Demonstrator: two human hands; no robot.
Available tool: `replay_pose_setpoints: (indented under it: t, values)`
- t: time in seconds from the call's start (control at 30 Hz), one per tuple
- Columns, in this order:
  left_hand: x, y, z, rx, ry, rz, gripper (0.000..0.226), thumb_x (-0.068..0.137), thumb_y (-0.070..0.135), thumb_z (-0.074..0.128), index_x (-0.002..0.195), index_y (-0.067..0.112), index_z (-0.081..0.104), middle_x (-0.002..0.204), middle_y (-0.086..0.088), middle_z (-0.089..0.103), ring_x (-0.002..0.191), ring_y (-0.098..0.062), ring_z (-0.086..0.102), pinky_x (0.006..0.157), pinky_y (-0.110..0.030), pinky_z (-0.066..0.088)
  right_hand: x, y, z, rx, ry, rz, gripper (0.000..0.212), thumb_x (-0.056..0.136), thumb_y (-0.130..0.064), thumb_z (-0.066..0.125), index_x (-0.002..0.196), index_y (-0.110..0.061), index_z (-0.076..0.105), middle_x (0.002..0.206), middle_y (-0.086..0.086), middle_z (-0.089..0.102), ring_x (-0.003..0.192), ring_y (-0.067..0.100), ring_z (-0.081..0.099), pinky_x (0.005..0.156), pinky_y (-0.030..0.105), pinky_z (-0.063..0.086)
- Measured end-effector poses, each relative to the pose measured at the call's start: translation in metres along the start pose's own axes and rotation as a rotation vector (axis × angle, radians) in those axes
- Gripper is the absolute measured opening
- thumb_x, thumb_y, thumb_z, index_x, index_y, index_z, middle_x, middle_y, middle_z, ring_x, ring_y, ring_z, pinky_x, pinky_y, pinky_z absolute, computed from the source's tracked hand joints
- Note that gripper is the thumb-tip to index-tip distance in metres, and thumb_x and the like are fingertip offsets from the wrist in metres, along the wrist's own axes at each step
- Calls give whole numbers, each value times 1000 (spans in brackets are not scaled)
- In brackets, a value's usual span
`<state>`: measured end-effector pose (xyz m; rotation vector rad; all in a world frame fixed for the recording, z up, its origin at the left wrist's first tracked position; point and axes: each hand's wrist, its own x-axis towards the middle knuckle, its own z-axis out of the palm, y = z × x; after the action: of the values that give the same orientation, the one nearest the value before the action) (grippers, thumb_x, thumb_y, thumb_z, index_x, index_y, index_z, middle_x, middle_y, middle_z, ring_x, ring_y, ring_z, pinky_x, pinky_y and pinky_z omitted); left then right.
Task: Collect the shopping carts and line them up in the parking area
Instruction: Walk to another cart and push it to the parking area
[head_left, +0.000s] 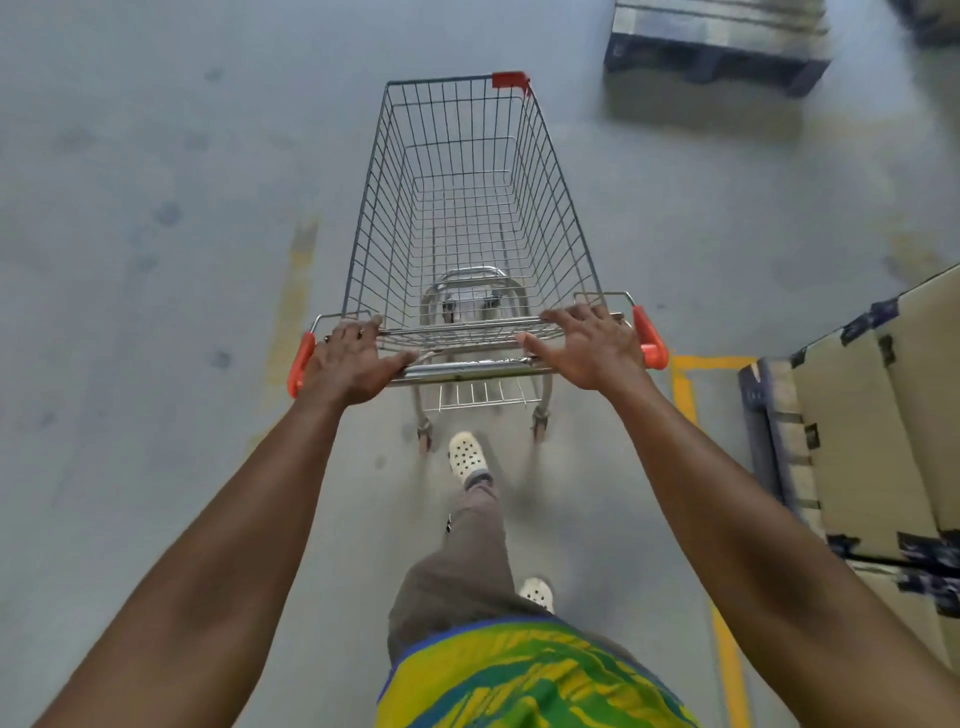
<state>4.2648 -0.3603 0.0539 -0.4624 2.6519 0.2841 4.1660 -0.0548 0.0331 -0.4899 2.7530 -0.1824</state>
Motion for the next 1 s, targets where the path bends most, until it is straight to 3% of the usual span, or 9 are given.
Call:
replay_pose_setpoints:
  t: [0.23,0.37,0.63,0.73,1.0]
  values:
    - [150,26,-61,-23,89,-10,69,95,64,38,151,24,41,154,-12,43,142,-28,36,116,-47,29,157,10,-51,7,-64,60,78,89,-87,25,153,-44,39,160,-6,40,149,24,29,111,55,38]
    - [228,40,-98,-86,73,-14,68,91,60,41,149,25,44,149,-12,47,137,-30,40,108,-48,37,238,17,-80,2,-59,81,71,93,-82,29,151,-44,41,159,-6,42,149,24,29,110,53,40]
    - [368,66,-170,-166,109,-31,64,89,56,50,146,27,49,148,-5,50,137,-25,40,107,-45,36,389,34,-131,11,40,106,59,94,-71,39,139,-37,57,143,-6,58,136,23,43,96,47,46]
    - [429,78,-199,-170,146,-52,60,89,53,53,144,27,52,146,-3,52,137,-22,41,112,-42,29,460,43,-154,16,69,78,58,95,-69,39,138,-35,58,141,-3,61,135,25,45,95,46,47]
    - [599,98,-279,-174,179,-79,58,88,55,58,138,27,56,141,-1,56,131,-21,45,107,-41,31,656,58,-212,-5,29,51,64,93,-75,34,139,-36,55,142,0,58,137,28,41,94,48,46]
